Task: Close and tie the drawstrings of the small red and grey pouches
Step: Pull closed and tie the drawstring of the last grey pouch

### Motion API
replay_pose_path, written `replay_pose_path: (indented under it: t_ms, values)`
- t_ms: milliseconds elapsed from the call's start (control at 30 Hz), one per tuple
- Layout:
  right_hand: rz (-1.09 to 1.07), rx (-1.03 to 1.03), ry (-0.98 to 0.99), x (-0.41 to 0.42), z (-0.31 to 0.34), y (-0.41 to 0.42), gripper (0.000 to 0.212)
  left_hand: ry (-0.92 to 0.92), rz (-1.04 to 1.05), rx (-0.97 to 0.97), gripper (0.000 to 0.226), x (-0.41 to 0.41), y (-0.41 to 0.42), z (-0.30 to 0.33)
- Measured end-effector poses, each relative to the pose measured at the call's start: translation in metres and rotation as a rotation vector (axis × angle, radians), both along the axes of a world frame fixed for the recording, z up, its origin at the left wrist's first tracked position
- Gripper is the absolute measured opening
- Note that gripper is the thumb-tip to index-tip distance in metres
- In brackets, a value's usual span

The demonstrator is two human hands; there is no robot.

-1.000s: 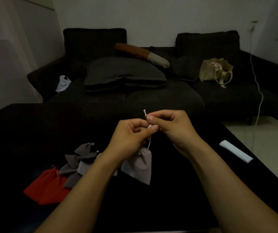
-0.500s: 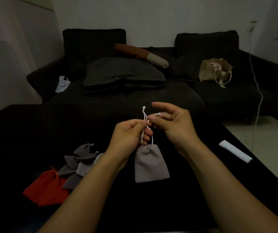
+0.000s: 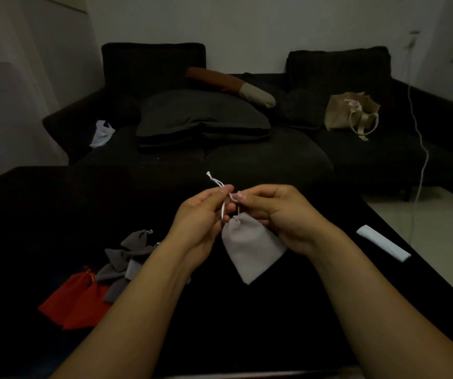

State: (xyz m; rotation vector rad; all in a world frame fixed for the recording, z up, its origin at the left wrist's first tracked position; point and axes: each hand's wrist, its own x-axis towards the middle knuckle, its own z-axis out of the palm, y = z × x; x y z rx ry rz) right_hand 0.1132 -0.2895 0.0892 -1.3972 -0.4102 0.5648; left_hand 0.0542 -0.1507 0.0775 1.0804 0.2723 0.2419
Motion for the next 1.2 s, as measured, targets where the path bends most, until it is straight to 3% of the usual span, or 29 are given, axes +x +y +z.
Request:
replay_pose_path:
  t_ms: [200,333,500,667,767,867,1100,1200]
  values:
    - [-0.013,0.022,-0.066,-0.003,-0.001,0.002,0.014,-0.027,-0.056,0.017,0.018,0.001,0.006,-0.001]
    - [0.010,0.076,0.006,-0.003,-0.001,0.001,0.018,-0.047,-0.080,0.047,0.017,-0.001,0.007,0.002]
    - [-0.091,0.015,-0.131,-0.001,-0.002,0.002,0.015,-0.108,0.018,0.266,0.014,-0.003,0.011,-0.002]
    - [-0.102,-0.035,-0.188,0.000,-0.001,0.003,0.037,-0.184,0.116,0.403,0.012,-0.002,0.009,-0.005]
    - [0.011,-0.020,-0.028,0.000,0.001,0.003,0.021,-0.167,0.068,0.287,0.013,-0.003,0.008,0.000]
    - [0.047,0.015,0.106,-0.001,-0.004,0.008,0.026,-0.166,0.012,0.179,0.016,-0.002,0.005,0.002]
    - [-0.098,0.008,0.018,0.005,-0.007,0.008,0.022,-0.180,-0.009,0.108,0.020,0.002,0.007,0.000]
    - [-0.141,0.053,0.066,0.003,-0.003,0.011,0.024,-0.128,-0.018,-0.060,0.026,0.010,0.009,-0.005]
